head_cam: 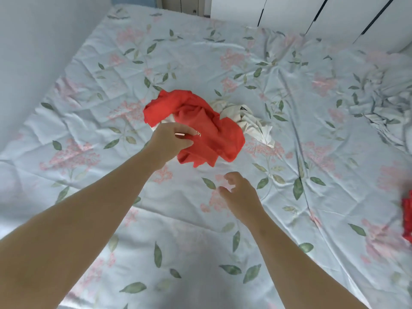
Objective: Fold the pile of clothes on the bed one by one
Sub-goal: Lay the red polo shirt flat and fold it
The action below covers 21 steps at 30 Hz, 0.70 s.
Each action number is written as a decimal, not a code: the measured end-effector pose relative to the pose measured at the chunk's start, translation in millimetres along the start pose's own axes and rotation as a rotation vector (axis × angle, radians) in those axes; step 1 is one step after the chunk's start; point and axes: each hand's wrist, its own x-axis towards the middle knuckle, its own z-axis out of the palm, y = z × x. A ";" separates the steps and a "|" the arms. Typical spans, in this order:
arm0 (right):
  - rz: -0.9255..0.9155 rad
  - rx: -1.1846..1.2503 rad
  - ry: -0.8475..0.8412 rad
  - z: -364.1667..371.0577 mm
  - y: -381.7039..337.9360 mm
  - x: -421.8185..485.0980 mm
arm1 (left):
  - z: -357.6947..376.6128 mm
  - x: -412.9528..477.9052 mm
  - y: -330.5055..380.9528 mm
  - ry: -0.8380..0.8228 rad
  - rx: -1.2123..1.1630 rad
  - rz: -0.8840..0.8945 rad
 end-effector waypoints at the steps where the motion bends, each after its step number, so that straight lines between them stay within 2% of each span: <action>1: -0.031 0.022 0.016 -10.8 1.3 -11.6 | 2.7 -15.0 16.6 -0.008 -0.072 0.011; 6: -0.219 0.127 0.078 -58.9 5.0 -65.1 | 20.3 -87.2 73.9 -0.136 -0.279 -0.084; 9: -0.264 0.086 0.047 -75.2 10.5 -84.7 | 30.3 -122.4 92.6 -0.201 -0.324 -0.144; 12: -0.317 -0.007 -0.016 -87.9 17.3 -99.1 | 37.7 -148.8 98.1 -0.186 -0.340 -0.161; 14: -0.338 -0.066 -0.014 -95.8 23.0 -105.9 | 43.1 -162.1 93.4 -0.192 -0.239 -0.137; 19: -0.225 0.034 -0.041 -110.8 40.7 -114.3 | 57.0 -180.6 68.0 -0.357 0.104 -0.042; 21: -0.204 0.038 -0.098 -116.2 47.1 -115.5 | 57.9 -180.6 61.5 -0.340 0.242 -0.001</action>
